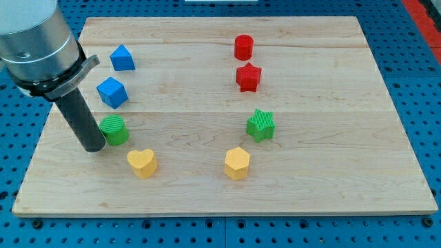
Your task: Push the blue cube into the green circle
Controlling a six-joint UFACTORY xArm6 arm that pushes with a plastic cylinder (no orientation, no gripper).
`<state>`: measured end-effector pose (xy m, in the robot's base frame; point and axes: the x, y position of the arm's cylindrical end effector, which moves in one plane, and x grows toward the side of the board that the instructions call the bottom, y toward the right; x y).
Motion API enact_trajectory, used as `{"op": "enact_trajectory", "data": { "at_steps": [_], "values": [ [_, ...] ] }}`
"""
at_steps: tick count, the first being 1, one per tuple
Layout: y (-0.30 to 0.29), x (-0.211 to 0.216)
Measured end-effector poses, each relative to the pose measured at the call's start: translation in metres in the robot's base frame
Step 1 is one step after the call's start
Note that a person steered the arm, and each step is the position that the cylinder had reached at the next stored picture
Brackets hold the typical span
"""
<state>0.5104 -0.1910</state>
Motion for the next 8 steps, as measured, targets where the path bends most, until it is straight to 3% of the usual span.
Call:
{"op": "enact_trajectory", "data": {
  "at_steps": [2,3,5,6,7,8],
  "values": [
    [0.032,0.0],
    [-0.007,-0.004],
    [-0.024,-0.066],
    [-0.071,-0.074],
    [-0.042,-0.124],
    [0.012,-0.112]
  ]
}}
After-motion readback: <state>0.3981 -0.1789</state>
